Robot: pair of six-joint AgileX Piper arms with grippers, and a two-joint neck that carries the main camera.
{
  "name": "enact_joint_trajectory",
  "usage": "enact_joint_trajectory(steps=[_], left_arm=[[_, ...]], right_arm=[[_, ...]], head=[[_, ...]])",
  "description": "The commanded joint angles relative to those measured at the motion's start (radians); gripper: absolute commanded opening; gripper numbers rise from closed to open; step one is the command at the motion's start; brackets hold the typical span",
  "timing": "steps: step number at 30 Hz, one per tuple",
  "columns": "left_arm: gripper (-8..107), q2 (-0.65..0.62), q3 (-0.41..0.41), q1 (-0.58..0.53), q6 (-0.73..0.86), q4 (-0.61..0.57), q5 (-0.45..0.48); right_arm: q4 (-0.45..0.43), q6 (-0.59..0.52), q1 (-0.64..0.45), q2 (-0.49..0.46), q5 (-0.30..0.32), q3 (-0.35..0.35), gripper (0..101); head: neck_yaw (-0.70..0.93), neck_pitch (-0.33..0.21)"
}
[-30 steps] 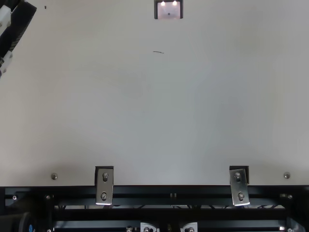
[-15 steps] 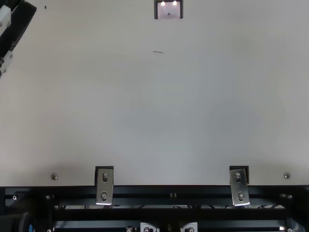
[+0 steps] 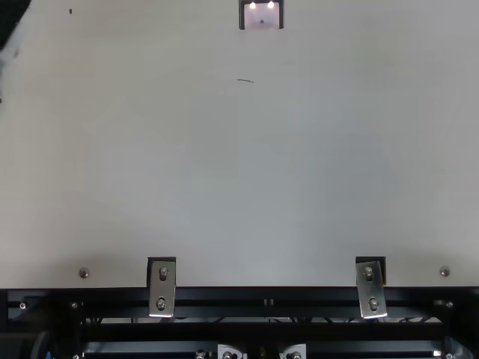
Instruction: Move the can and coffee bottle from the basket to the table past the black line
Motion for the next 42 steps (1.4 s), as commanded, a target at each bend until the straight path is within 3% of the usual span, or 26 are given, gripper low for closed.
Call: enact_joint_trajectory(steps=[1,6,10,11,16,18,29,42], left_arm=[[90,-0.025,0.018,-0.010,-0.003,0.144,-0.040],[90,-0.101,0.072,0.014,-0.006,0.351,-0.052],[90,-0.189,0.107,0.080,-0.014,0.512,-0.002],[90,-0.145,0.098,0.053,-0.010,0.372,-0.024],[90,-0.189,0.105,0.078,-0.013,0.502,0.002],[90,-0.188,0.105,0.078,-0.013,0.512,-0.002],[90,-0.188,0.105,0.078,-0.013,0.512,0.000],[90,-0.188,0.105,0.078,-0.013,0.512,0.000]], right_arm=[[0.000,0.000,0.000,0.000,0.000,0.000,101],[0.000,0.000,0.000,0.000,0.000,0.000,101],[0.000,0.000,0.000,0.000,0.000,0.000,101],[0.000,0.000,0.000,0.000,0.000,0.000,101],[0.000,0.000,0.000,0.000,0.000,0.000,101],[-0.048,0.045,0.005,0.004,-0.008,0.005,101],[-0.271,0.006,0.088,0.002,-0.177,0.041,101],[-0.330,-0.151,0.083,-0.066,-0.190,0.044,101]], head=[[-0.020,-0.030],[-0.020,-0.030],[-0.020,-0.030],[-0.020,-0.030],[-0.020,-0.030],[-0.020,-0.030],[-0.020,-0.030],[-0.020,-0.030]])
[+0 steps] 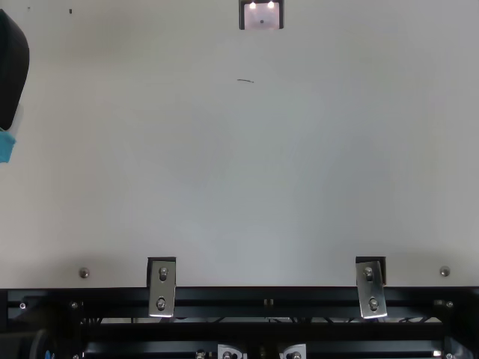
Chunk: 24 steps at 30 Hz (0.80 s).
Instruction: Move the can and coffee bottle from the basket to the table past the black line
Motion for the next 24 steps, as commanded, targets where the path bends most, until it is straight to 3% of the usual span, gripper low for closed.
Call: enact_joint_trajectory(steps=[1,13,24], left_arm=[[90,0.000,0.000,0.000,0.000,0.000,0.000],[90,0.000,0.000,0.000,0.000,0.000,0.000],[90,0.000,0.000,0.000,0.000,0.000,0.000]], right_arm=[[0.004,-0.025,-0.004,-0.016,0.009,-0.005,101],[0.031,-0.117,-0.033,-0.161,0.076,0.010,101],[0.081,-0.120,-0.082,-0.321,0.146,0.086,101]], head=[[-0.020,-0.035],[-0.020,-0.035],[-0.020,-0.035]])
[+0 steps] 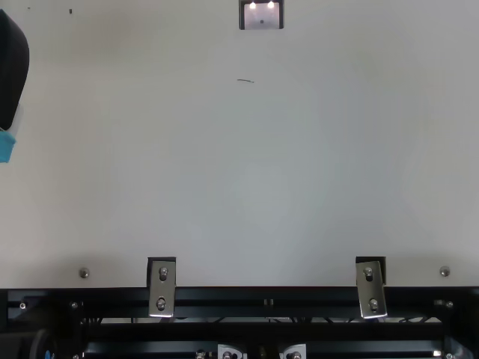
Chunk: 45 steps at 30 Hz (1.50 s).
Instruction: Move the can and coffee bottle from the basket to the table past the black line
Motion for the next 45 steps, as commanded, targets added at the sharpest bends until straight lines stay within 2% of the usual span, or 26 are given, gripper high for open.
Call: enact_joint_trajectory(steps=[1,14,18,24,28,36,39,41,42,45], left_arm=[[90,0.000,0.000,0.000,0.000,0.000,0.000],[90,0.000,0.000,0.000,0.000,0.000,0.000],[90,0.000,0.000,0.000,0.000,0.000,0.000],[90,0.000,0.000,0.000,0.000,0.000,0.000],[90,0.000,0.000,0.000,0.000,0.000,0.000],[90,0.000,0.000,0.000,0.000,0.000,0.000],[90,0.000,0.000,0.000,0.000,0.000,0.000],[90,0.000,0.000,0.000,0.000,0.000,0.000],[90,0.000,0.000,0.000,0.000,0.000,0.000],[90,0.000,0.000,0.000,0.000,0.000,0.000]], right_arm=[[0.008,0.001,-0.009,-0.035,0.014,0.019,101],[-0.003,0.042,-0.093,-0.200,0.129,0.164,101],[-0.018,0.104,-0.129,-0.243,0.199,0.206,101],[-0.054,0.270,-0.193,-0.306,0.336,0.257,101],[-0.134,0.389,-0.238,-0.354,0.418,0.279,101],[-0.352,0.587,-0.311,-0.485,0.568,0.313,101],[-0.454,0.628,-0.321,-0.544,0.602,0.327,101],[-0.535,0.623,-0.326,-0.584,0.600,0.342,101],[-0.422,0.624,-0.324,-0.543,0.611,0.333,101],[-0.510,0.629,-0.327,-0.585,0.616,0.343,101]], head=[[-0.020,-0.035],[-0.020,-0.035],[-0.020,-0.035],[-0.020,-0.035],[-0.020,-0.035],[-0.020,-0.035],[-0.020,-0.035],[-0.020,-0.035],[-0.020,-0.035],[-0.020,-0.035]])
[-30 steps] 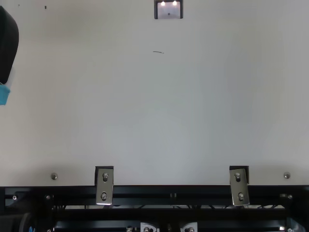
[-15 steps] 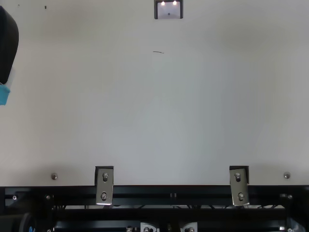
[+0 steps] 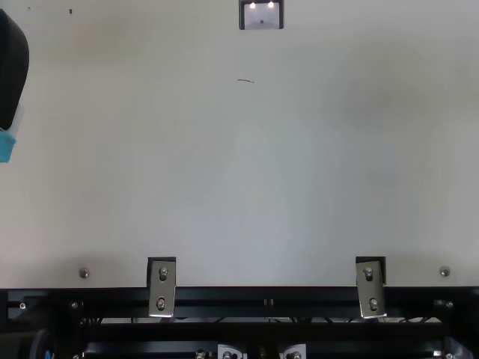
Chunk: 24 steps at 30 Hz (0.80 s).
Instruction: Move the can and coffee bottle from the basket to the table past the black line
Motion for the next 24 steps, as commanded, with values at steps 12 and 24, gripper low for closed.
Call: enact_joint_trajectory(steps=[12,24], left_arm=[[90,0.000,0.000,0.000,0.000,0.000,0.000],[90,0.000,0.000,0.000,0.000,0.000,0.000]], right_arm=[[-0.015,0.000,0.000,-0.001,0.005,0.000,101],[-0.015,0.000,0.000,-0.001,0.005,0.000,101]], head=[[0.039,-0.012],[0.178,-0.005]])
